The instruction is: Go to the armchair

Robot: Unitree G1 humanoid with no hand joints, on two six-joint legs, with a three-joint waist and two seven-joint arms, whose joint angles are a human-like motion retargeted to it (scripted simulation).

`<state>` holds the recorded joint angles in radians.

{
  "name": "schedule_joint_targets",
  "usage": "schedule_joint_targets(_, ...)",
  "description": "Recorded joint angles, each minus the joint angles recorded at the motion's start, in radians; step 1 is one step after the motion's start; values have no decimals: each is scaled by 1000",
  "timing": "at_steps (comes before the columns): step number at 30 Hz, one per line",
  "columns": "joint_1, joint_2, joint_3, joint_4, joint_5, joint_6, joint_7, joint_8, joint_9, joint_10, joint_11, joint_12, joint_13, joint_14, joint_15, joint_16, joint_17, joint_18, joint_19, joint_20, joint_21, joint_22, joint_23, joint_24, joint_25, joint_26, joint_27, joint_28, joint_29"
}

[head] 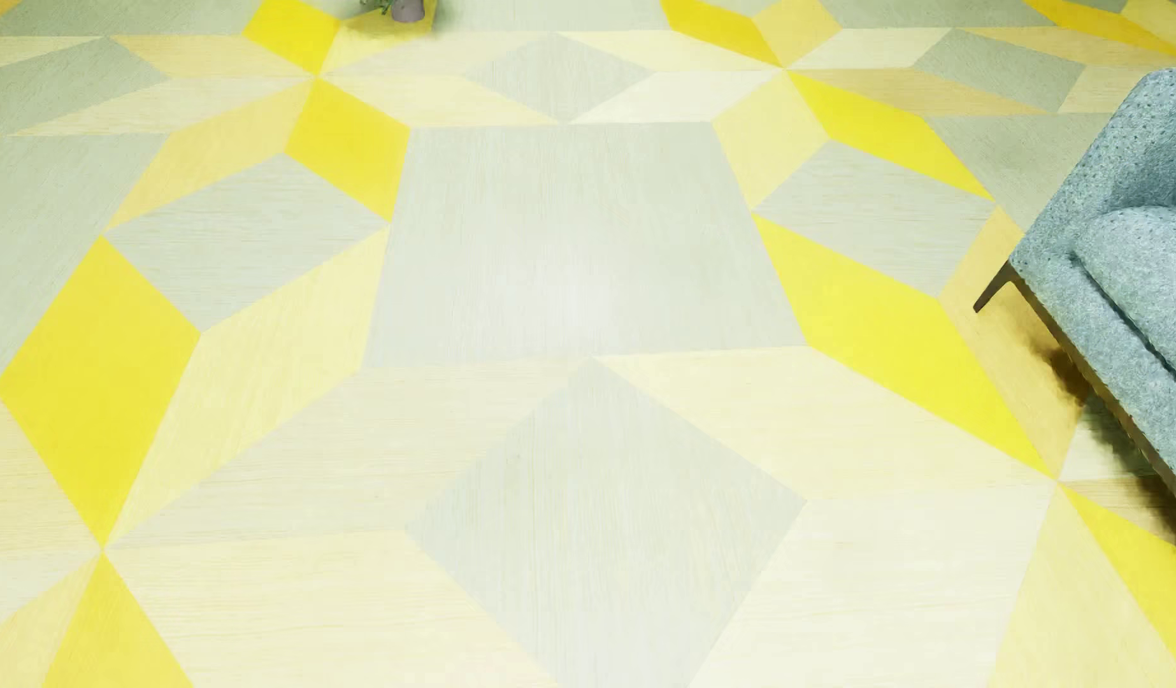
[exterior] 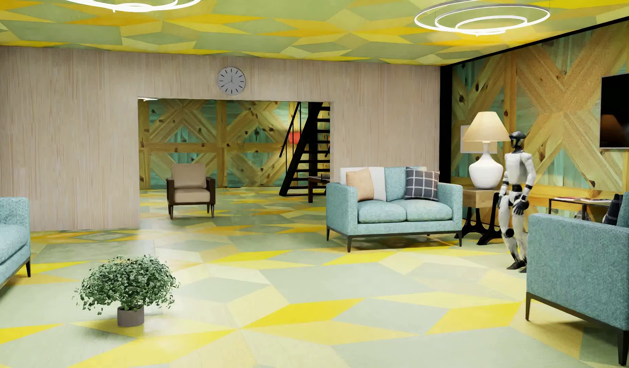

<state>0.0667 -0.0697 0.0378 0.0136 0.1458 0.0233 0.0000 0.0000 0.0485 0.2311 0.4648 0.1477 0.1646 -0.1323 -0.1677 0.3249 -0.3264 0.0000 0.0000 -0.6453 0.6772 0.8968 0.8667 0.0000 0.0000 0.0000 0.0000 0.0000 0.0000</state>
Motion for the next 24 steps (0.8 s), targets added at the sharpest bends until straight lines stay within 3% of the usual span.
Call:
schedule_joint_targets(1,-27,-25,-26,4,10,1,0,0,-4,23,14,6,-8,-24,16,3,3,0,0,67,5,13,2,0,0,0,0,0,0)
schedule_joint_targets(2,12,-16,31,6,25,15,0,0,-18,-65,26,38,13,-75,9,-2,-1,0,0,96,2,9,-8,0,0,0,0,0,0)
schedule_joint_targets(3,-41,-22,-5,-2,18,3,0,0,-2,266,36,34,0,-201,21,5,-5,0,0,74,5,5,-17,0,0,0,0,0,0)
schedule_joint_targets(5,-156,15,11,13,34,13,0,0,23,455,37,55,0,-217,-42,7,-13,0,0,75,-17,-4,-61,0,0,0,0,0,0)
schedule_joint_targets(7,-269,88,37,28,32,25,0,0,76,688,43,67,-38,-178,-84,-14,-38,0,0,84,35,21,-71,0,0,0,0,0,0)
schedule_joint_targets(9,-387,117,137,31,5,0,0,0,55,689,14,102,-70,-168,-142,-8,-25,0,0,79,17,17,-60,0,0,0,0,0,0)
schedule_joint_targets(14,-583,335,224,54,-23,-5,0,0,73,417,-66,147,-134,35,-341,0,-34,0,0,89,-31,91,-117,0,0,0,0,0,0)
schedule_joint_targets(16,-625,395,260,62,-37,-5,0,0,81,392,-65,152,-152,25,-355,1,-38,0,0,99,-32,108,-107,0,0,0,0,0,0)
schedule_joint_targets(18,-661,435,309,58,-71,-21,0,0,78,526,-41,156,-142,31,-290,13,-35,0,0,84,5,108,-73,0,0,0,0,0,0)
schedule_joint_targets(19,-668,430,321,39,-104,-48,0,0,75,590,6,145,-123,6,-199,14,-17,0,0,58,5,128,-34,0,0,0,0,0,0)
schedule_joint_targets(21,-591,370,300,12,-129,-46,0,0,60,656,235,138,-40,-80,100,9,-7,0,0,93,-1,126,-28,0,0,0,0,0,0)
schedule_joint_targets(22,-536,292,244,-18,-133,-46,0,0,71,648,416,126,-28,-115,226,3,-15,0,0,116,42,122,-19,0,0,0,0,0,0)
schedule_joint_targets(24,-404,59,176,-38,-129,-28,0,0,78,603,808,98,7,-178,222,-3,-26,0,0,121,75,63,-2,0,0,0,0,0,0)
